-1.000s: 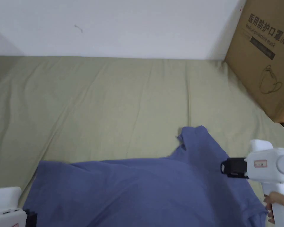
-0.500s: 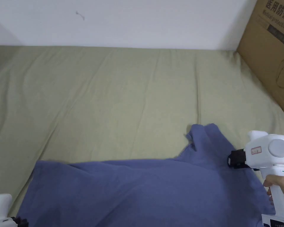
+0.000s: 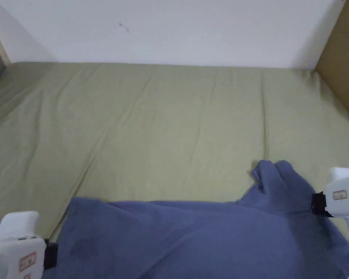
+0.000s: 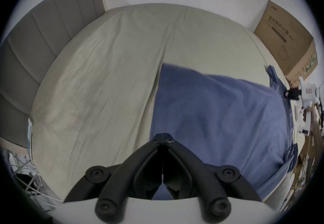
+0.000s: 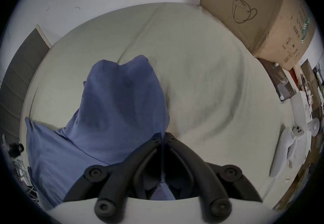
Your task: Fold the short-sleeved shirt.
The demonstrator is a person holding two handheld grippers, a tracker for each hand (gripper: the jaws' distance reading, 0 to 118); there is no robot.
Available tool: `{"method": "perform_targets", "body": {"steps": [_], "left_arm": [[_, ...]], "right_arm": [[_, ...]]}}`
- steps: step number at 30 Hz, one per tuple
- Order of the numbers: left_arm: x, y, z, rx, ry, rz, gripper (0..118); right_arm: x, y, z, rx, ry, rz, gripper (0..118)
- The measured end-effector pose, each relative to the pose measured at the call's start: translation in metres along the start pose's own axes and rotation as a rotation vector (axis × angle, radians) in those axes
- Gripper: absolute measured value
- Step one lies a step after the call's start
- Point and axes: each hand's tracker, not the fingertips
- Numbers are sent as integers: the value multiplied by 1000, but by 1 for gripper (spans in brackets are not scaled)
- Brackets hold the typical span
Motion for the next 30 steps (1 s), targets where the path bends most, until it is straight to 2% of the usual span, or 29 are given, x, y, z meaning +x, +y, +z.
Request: {"method": "perform_targets", "body": {"steps": [4,5,9,13,15,16,17,18,19,20,21,25,30], "left_arm": [[-1,46,-24,27,3,21,77],[1,59,-34,12,5,8,81],[13,94,-66,-11,49,-58,81],[9,112,-106,-71,-17,-6,81],[20,109,-109,-111,-22,-17,76],[26,106,-115,-141,-13,-49,63],[31,102,-116,-139,54,-83,59],[34,101,-110,-107,40,-73,55],[25,105,-119,-100,42,-79,26],[19,107,-125,-99,-21,-54,4],[22,108,-126,-105,48,-67,4],[20,114,-123,-110,40,-107,3],[7,115,-70,-48,-11,-87,3]], "right_arm": [[-2,0,-2,-2,-10,18,0],[-1,1,-2,-3,-9,17,0],[1,1,-4,-5,0,10,0],[0,1,-6,-9,1,11,0],[0,1,-7,-11,0,17,0],[0,1,-7,-11,0,17,0],[0,1,-7,-10,1,16,0],[1,1,-7,-9,3,13,0],[1,1,-6,-8,7,9,0],[2,2,-4,-6,10,6,0],[3,2,-2,-4,14,3,0],[5,5,16,20,29,-18,0],[7,4,55,60,52,-25,0]]}}
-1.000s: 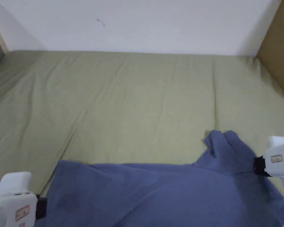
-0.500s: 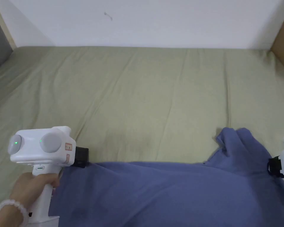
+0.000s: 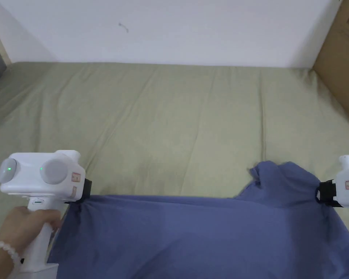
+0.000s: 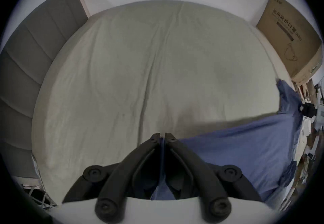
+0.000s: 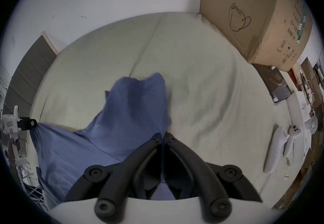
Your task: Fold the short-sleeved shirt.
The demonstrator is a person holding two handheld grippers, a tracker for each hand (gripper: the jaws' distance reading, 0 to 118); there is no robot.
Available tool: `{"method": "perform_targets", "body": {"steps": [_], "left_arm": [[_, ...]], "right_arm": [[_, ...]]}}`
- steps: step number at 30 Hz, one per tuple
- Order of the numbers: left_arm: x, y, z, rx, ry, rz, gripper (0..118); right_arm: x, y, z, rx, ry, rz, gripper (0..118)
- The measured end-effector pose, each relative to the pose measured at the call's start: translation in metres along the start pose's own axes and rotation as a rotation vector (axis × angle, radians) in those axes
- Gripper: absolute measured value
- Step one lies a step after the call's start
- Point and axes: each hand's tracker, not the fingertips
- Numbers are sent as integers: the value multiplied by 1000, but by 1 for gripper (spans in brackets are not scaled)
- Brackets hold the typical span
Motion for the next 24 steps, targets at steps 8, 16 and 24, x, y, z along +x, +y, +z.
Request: {"method": "perform_targets", "body": {"steps": [8,16,24], "left_arm": [[-13,-31,110,143,-20,-41,3],[-14,-126,179,152,-39,-81,3],[-14,-238,164,-53,-12,-74,3]], "right_arm": [[8,-27,96,91,45,-18,0],[16,-118,183,119,64,3,0],[23,-235,177,-30,42,-21,0]]}}
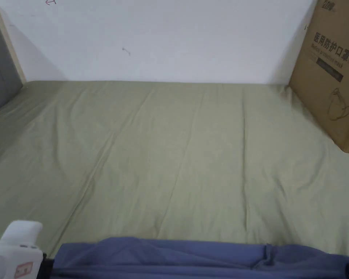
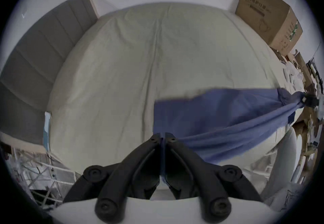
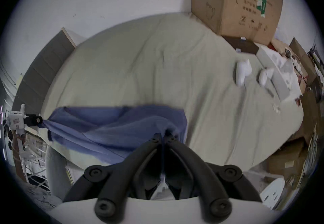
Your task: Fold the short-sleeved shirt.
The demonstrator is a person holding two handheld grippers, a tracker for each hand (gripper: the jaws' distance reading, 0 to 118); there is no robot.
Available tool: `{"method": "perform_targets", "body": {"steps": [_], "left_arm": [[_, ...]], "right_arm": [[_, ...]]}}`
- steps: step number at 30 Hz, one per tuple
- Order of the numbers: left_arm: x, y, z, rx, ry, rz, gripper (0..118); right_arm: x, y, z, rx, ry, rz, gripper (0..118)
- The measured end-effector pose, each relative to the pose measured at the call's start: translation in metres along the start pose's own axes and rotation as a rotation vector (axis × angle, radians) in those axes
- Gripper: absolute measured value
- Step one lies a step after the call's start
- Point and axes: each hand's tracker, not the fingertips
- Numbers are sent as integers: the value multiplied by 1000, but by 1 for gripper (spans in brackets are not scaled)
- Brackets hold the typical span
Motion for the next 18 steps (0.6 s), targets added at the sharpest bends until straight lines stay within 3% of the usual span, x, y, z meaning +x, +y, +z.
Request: {"method": "perform_targets", "body": {"steps": [3,4,5,6,7,8,9,12,15,16,17,18], "left_arm": [[-4,-21,-23,-30,0,7,5],[-3,-27,-26,-37,-5,1,15],[-2,-28,-23,-41,1,1,31],[-2,-29,-20,-44,17,-1,50],[-4,-31,-17,-31,33,-3,78],[-7,-31,-13,-20,40,0,94],[-9,-30,-9,-14,38,6,101],[-18,-25,8,44,-2,69,101],[-19,-20,22,90,-48,121,100],[-19,-20,26,114,-72,140,95],[-18,-21,29,131,-97,159,80],[-18,-22,30,135,-117,173,50]], "right_arm": [[1,-24,-16,-15,-1,-15,1],[1,-30,-19,-8,-4,-18,11],[0,-33,-20,-5,-26,-25,32],[-1,-35,-20,0,-41,-29,61],[1,-36,-18,6,-59,-40,81],[1,-36,-15,12,-61,-47,82],[2,-36,-10,36,-52,-54,82],[-3,-26,3,88,-76,-79,81],[-21,-13,12,135,-55,-38,82],[-30,-9,14,155,-33,-20,81],[-40,-5,14,168,3,-7,79],[-50,-1,15,180,29,0,68]]}}
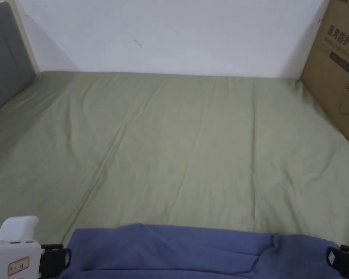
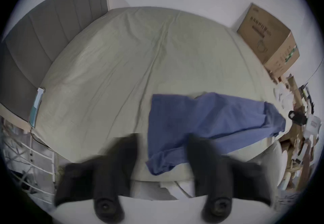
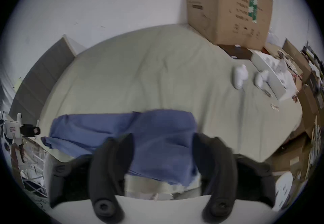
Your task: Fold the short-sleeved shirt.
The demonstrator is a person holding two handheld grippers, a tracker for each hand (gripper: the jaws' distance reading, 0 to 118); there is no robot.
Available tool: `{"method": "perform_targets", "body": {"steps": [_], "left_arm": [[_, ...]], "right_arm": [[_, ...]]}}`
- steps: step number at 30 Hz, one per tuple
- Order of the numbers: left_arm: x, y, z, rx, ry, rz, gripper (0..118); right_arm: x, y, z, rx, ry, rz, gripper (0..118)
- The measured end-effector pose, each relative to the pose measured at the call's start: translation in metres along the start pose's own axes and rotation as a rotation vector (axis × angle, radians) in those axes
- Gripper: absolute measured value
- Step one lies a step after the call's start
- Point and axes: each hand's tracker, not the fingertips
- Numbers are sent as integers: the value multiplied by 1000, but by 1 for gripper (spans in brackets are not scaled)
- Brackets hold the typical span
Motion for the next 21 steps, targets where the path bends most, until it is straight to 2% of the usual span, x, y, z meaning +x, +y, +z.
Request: {"method": "perform_targets", "body": {"steps": [1,2,3,5,12,13,14,15,16,17,18,19,21], "left_arm": [[-1,-3,-3,7,-12,24,6],[-3,-7,-5,7,-5,32,1],[-5,-10,-9,-8,-10,45,0],[-9,-19,-12,-3,-2,67,0],[-34,-31,-17,17,-12,155,0],[-39,-32,-18,20,-27,186,4],[-44,-34,-20,12,-44,223,14],[-47,-34,-22,20,-52,264,33],[-50,-36,-24,22,-58,287,66],[-53,-39,-28,18,-84,305,85],[-55,-41,-31,15,-114,322,95],[-57,-42,-35,14,-142,343,99],[-58,-45,-45,-2,-216,386,99]], "right_arm": [[-9,3,-2,17,4,4,39],[-23,5,-7,35,-4,11,11],[-35,5,-11,47,-8,16,3],[-58,9,-21,24,78,45,0],[-139,12,-54,-2,173,148,0],[-145,13,-59,-10,184,155,0],[-153,14,-63,-20,196,170,0],[-161,13,-66,-22,198,183,0],[-168,13,-68,-27,204,195,0],[-169,14,-73,-34,213,205,0],[-173,14,-75,-41,220,210,0],[-177,14,-78,-48,228,214,0],[-183,13,-83,-60,238,220,0]]}}
